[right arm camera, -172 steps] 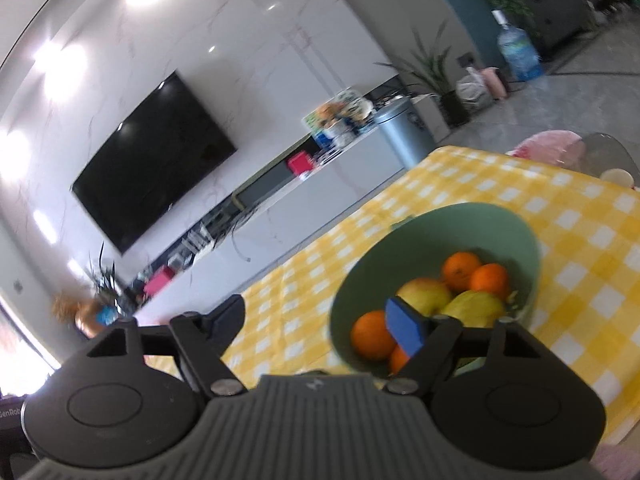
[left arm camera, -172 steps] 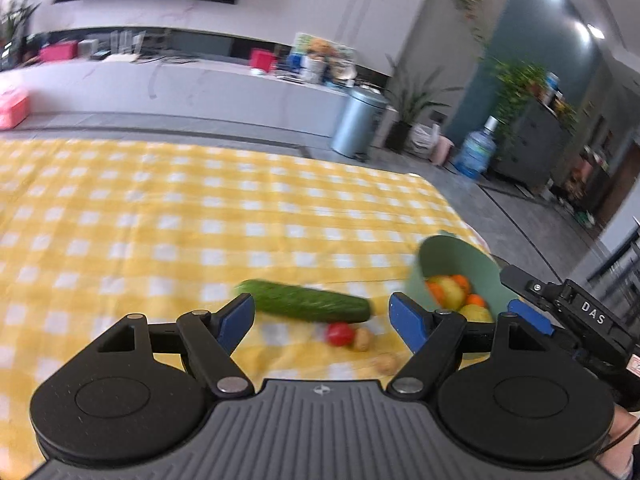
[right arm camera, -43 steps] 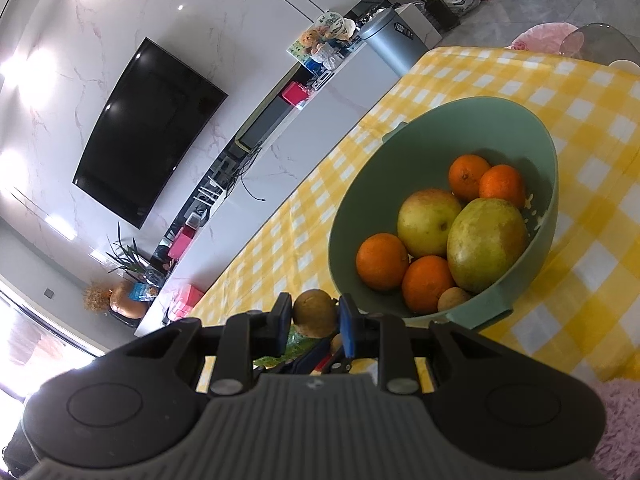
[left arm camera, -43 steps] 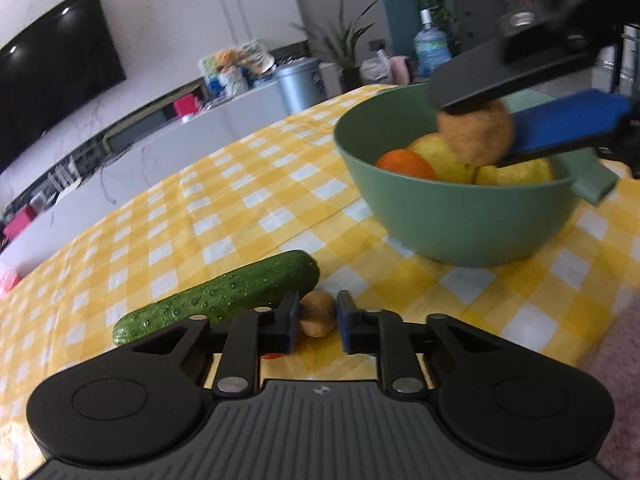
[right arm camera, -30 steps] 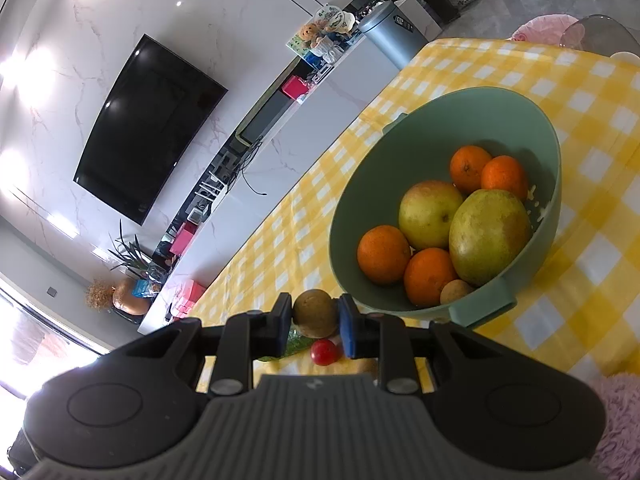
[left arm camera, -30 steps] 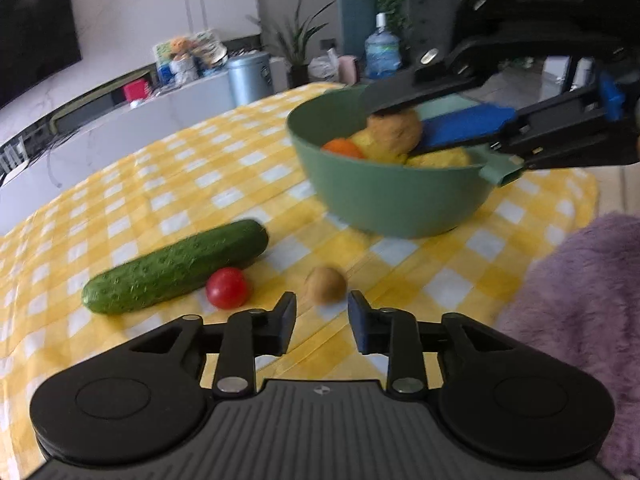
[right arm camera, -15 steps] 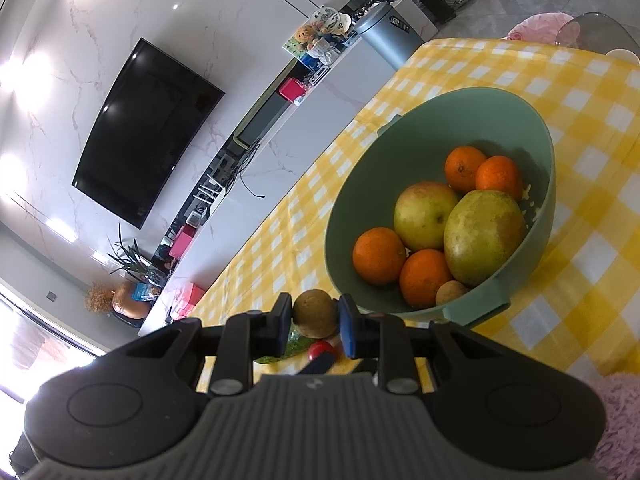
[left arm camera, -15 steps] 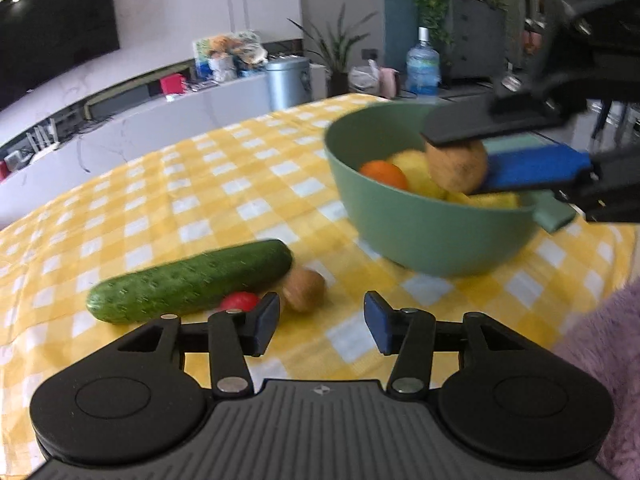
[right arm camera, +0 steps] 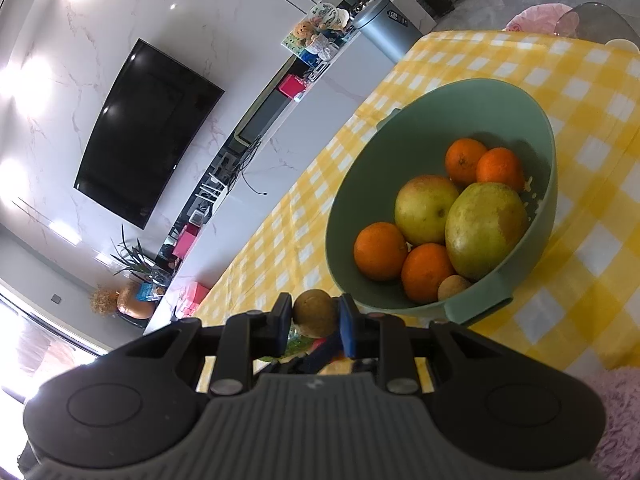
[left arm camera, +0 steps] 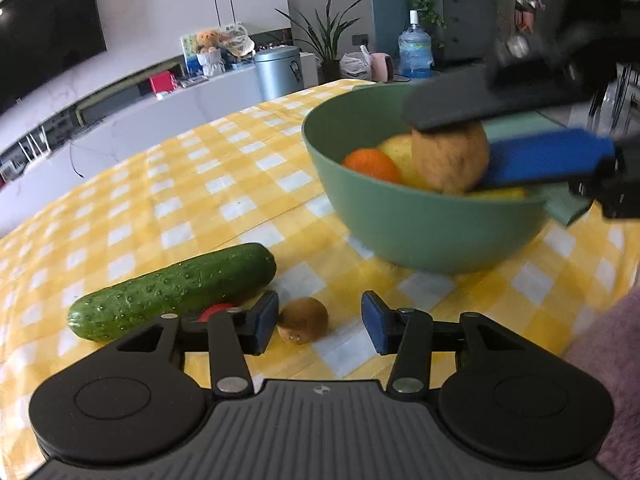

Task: Organize fruits
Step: 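Grasp the other brown kiwi with the left tool while the right tool holds its kiwi, then carry the kiwi into the colander while the right tool carries its kiwi there, then open both tools to drop the kiwis into the green colander, then move both tools back toward the cucumber and red tomato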

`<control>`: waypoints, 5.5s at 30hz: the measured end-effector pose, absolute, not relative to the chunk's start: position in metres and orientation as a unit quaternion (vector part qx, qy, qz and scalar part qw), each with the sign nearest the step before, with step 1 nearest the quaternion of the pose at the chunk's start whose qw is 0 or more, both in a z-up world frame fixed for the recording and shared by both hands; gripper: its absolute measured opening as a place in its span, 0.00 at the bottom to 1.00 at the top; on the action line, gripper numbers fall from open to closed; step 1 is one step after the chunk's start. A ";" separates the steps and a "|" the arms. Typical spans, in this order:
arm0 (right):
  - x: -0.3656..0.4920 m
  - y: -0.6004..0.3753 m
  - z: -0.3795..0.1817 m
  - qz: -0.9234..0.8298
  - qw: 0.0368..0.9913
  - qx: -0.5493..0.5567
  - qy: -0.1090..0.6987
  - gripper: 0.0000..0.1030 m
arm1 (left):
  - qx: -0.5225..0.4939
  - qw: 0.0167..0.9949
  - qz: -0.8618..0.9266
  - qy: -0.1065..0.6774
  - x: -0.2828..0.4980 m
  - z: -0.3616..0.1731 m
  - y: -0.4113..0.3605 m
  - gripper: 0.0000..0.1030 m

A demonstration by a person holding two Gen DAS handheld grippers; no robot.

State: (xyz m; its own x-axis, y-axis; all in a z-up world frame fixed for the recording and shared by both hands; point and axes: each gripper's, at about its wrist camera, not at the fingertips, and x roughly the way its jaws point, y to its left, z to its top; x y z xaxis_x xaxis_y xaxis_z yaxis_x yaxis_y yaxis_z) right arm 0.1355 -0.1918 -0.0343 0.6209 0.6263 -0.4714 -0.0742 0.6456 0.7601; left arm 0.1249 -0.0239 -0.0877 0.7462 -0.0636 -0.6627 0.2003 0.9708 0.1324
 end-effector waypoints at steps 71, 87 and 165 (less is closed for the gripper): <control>0.116 -0.230 -0.004 -0.003 0.937 0.268 0.226 0.39 | -0.119 0.942 -0.168 0.266 0.120 -0.004 0.006 0.27; 0.117 -0.229 -0.008 0.036 0.926 0.291 0.236 0.41 | -0.157 0.925 -0.169 0.304 0.226 -0.021 -0.022 0.27; 0.183 -0.011 -0.058 0.066 0.850 0.080 0.516 0.51 | -0.206 0.885 0.023 0.417 0.069 -0.074 0.174 0.68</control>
State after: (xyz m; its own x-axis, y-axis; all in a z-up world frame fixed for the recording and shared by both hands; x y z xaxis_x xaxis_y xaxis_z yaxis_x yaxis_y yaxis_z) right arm 0.1826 -0.0105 -0.0581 0.4582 0.1950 -0.8672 -0.0293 0.9784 0.2046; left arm 0.0685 0.1741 -0.0737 0.6508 -0.1322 -0.7476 -0.2124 0.9137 -0.3464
